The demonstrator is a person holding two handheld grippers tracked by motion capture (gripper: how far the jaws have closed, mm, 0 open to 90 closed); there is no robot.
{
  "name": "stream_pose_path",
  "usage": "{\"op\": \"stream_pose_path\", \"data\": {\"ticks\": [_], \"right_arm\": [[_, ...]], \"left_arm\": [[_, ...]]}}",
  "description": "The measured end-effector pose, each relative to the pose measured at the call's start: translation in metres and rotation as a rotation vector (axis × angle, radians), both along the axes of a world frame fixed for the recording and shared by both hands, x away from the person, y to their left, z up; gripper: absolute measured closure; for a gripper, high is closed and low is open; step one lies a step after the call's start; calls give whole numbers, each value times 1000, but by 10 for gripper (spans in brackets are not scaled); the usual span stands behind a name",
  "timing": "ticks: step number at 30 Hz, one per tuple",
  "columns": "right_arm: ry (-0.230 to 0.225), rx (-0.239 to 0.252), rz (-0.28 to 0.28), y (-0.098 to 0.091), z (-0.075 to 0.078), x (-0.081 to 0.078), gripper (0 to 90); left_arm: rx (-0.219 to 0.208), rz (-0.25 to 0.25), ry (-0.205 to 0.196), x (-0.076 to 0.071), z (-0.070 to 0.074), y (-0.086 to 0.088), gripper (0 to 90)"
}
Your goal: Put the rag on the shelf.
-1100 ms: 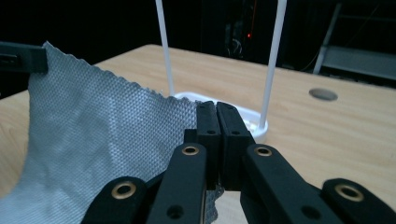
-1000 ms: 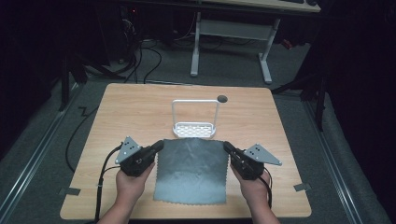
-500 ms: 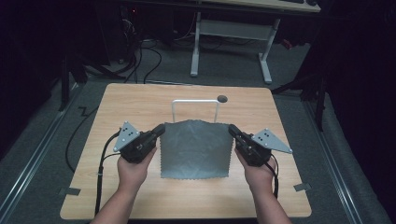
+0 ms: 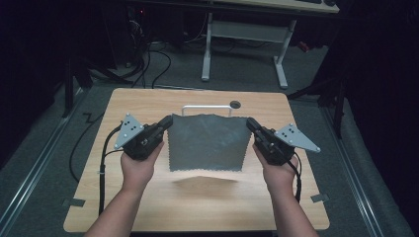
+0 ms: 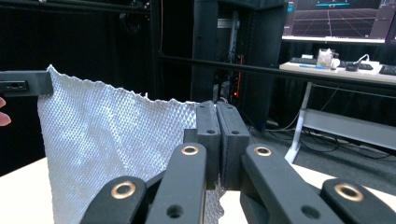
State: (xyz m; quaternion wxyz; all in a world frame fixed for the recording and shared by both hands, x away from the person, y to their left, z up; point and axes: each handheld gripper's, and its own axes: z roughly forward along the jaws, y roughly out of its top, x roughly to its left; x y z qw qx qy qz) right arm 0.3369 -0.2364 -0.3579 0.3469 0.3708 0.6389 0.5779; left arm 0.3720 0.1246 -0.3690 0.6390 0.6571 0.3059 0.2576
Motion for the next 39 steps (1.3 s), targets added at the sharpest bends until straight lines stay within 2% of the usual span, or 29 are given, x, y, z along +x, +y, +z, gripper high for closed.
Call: {"op": "stream_pose_path", "data": {"ticks": [3, 8, 11, 16, 22, 28, 34, 36, 39], "right_arm": [[-4, 0, -4, -1, 4, 4, 892], [24, 4, -15, -2, 4, 19, 893], [35, 16, -18, -3, 3, 28, 893], [51, 30, -26, -3, 3, 49, 893], [56, 23, -39, 2, 7, 78, 893], [83, 12, -61, 5, 7, 111, 893], [122, -5, -86, 4, 2, 135, 894], [142, -6, -89, 3, -1, 142, 893], [174, -36, -97, 2, -9, 152, 893]], "left_arm": [[18, 11, -5, 7, 4, -1, 900], [49, 25, 14, 25, 5, -4, 900], [61, 34, 9, 35, 6, -5, 900], [62, 44, 23, 58, 10, -6, 900], [69, 80, 41, 87, 9, -8, 900], [76, 109, 110, 118, 0, -12, 900], [87, 110, 162, 137, -12, -17, 900], [102, 104, 179, 142, -16, -19, 900], [123, 93, 226, 148, -25, -19, 900]]}}
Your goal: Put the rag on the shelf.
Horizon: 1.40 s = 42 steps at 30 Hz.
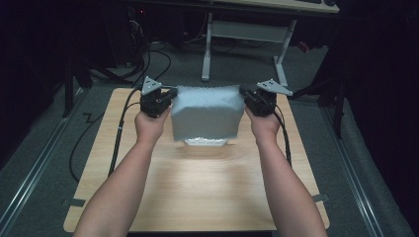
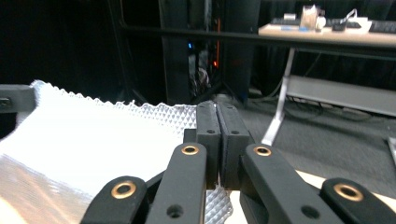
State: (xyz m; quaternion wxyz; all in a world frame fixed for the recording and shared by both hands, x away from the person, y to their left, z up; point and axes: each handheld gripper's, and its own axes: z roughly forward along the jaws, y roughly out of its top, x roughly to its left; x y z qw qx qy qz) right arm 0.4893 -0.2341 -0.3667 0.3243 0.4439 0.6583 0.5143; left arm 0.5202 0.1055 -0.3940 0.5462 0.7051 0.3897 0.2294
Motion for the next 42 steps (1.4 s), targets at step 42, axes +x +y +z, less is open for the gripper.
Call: {"op": "stream_pose_path", "data": {"ticks": [42], "right_arm": [[241, -18, 31, 2, -109, -6, 885]], "left_arm": [[-12, -101, 189, -24, -95, -2, 893]]}}
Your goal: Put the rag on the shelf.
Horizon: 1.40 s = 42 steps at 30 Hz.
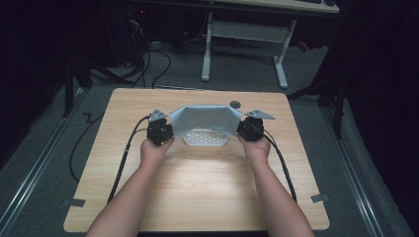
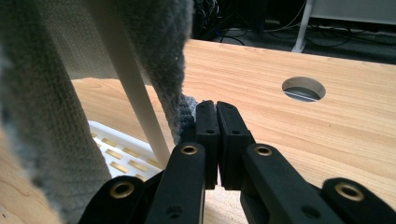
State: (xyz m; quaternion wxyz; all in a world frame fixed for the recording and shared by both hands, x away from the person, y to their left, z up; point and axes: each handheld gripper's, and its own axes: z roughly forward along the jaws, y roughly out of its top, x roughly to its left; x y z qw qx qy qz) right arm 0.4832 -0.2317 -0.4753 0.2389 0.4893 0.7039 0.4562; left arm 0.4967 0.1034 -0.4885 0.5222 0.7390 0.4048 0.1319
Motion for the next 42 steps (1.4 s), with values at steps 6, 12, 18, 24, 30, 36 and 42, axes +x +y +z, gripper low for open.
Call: {"op": "stream_pose_path", "data": {"ticks": [6, 12, 18, 24, 30, 36, 42], "right_arm": [[-2, -1, -5, 0, 1, 0, 845], [-9, 0, -10, -4, 5, 0, 731], [-48, -7, -21, -10, 16, -3, 667], [-64, -18, -33, -20, 22, -5, 591], [-75, -27, -37, -26, 28, -11, 541], [-96, -56, -50, -33, 30, -19, 515], [-70, -57, -83, -47, 26, -26, 490]], "left_arm": [[-3, 15, 4, 0, 1, 3, 874], [2, 61, -6, 0, 6, 12, 714], [1, 102, -36, -3, 18, 27, 641], [3, 128, -50, -5, 24, 40, 606], [28, 141, -52, -8, 26, 50, 578], [32, 158, -64, -12, 30, 61, 568], [29, 178, -67, -16, 30, 70, 551]]}}
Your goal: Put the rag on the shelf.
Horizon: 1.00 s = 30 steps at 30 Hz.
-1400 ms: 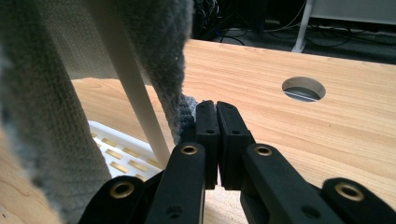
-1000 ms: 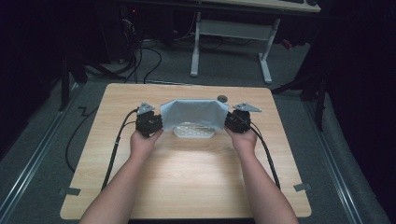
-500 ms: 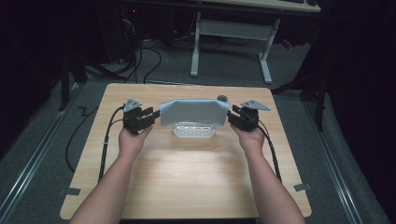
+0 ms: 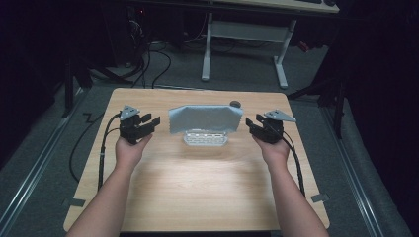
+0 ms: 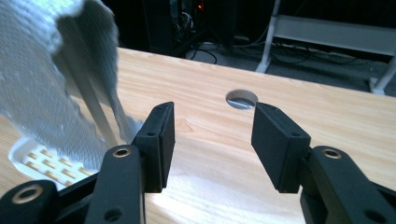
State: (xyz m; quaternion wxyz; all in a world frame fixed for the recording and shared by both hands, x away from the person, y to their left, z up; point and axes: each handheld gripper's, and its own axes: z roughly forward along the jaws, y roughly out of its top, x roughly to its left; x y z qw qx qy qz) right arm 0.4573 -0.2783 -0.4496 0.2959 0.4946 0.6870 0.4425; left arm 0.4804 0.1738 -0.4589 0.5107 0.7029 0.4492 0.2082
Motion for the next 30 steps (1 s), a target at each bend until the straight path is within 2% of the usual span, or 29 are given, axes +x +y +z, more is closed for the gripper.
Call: {"op": "stream_pose_path", "data": {"ticks": [2, 5, 10, 11, 13, 14, 15, 17, 19, 21, 23, 24, 27, 30], "right_arm": [[2, -6, 0, -1, 0, -2, 483], [-34, -17, 5, -2, 0, -10, 475], [-10, -33, 29, -2, 2, -23, 423], [-10, -33, 36, -1, 3, -27, 417], [-56, -33, 46, 0, 4, -38, 418], [-63, -36, 48, 0, 4, -43, 415], [-60, -36, 54, 0, 4, -48, 405], [-20, -29, 66, 0, 4, -57, 374], [-38, -29, 71, 0, 3, -67, 374], [-46, -51, 74, 0, 1, -80, 363], [-22, -65, 76, 2, -2, -90, 335], [-31, -67, 81, 3, -5, -94, 336], [-25, -75, 98, 7, -12, -113, 317], [-18, -71, 115, 12, -21, -131, 301]], "left_arm": [[-5, 3, 0, -3, -1, 2, 536], [1, 2, -2, -9, -2, 5, 516], [14, -9, 18, -22, -7, 10, 494], [13, -13, 16, -28, -8, 11, 490], [16, -19, 20, -37, -10, 13, 484], [18, -20, 20, -41, -11, 14, 482], [20, -24, 21, -46, -12, 16, 478], [29, -33, 28, -57, -13, 18, 469], [39, -40, 28, -68, -16, 19, 463], [35, -49, 35, -79, -19, 20, 455], [35, -62, 44, -91, -22, 20, 445], [47, -73, 49, -98, -24, 19, 442], [39, -102, 68, -115, -30, 15, 432], [56, -147, 90, -135, -37, 7, 418]]}}
